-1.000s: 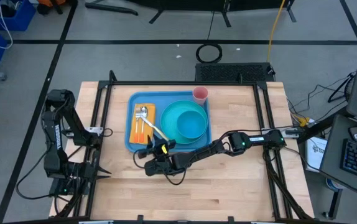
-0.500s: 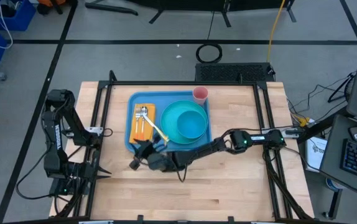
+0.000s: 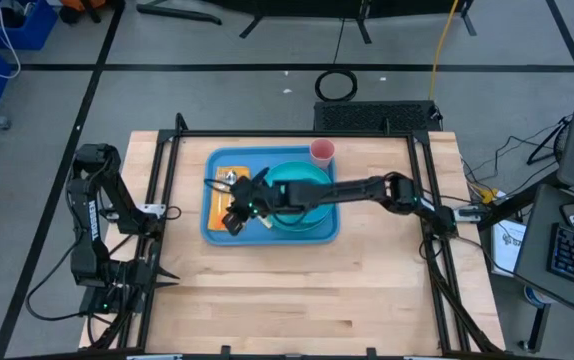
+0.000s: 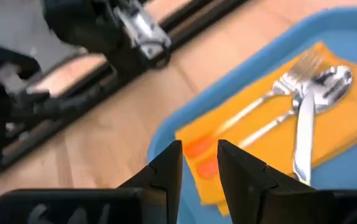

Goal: Set up tray
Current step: Adjust the blue serving tray, then put the yellow knife on the yellow napkin to the right of the orange spoon on the blue serving tray

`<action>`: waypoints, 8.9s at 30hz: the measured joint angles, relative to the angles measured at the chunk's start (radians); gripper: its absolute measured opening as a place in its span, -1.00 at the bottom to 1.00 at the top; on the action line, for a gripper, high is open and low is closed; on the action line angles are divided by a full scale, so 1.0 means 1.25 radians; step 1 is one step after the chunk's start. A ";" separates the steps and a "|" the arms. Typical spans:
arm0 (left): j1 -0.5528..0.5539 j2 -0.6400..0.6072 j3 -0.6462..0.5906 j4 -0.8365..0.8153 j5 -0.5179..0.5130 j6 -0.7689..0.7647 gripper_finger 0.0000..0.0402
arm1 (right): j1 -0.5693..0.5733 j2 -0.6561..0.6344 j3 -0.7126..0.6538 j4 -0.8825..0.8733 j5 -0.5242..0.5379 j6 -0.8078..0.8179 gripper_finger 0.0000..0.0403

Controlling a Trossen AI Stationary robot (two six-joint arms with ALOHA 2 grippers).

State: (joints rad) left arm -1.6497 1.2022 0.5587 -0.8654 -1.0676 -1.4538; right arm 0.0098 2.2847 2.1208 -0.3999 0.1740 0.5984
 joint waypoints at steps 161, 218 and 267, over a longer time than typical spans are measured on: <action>-0.001 -0.056 0.000 -0.060 -0.109 -0.047 -0.69 | 0.316 0.024 -0.222 -0.718 0.082 -0.004 -0.86; 0.063 -0.056 0.000 -0.051 -0.134 0.003 -0.69 | 0.549 0.019 -0.199 -0.878 -0.072 0.278 -0.73; 0.062 -0.056 0.000 0.026 -0.089 0.054 -0.69 | 0.107 -0.121 -0.199 -0.191 -0.136 0.077 -0.21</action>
State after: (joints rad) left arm -1.5726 1.1320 0.5583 -0.8326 -1.1785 -1.3863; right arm 0.1439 2.1335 1.8717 -0.6381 0.0035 0.6942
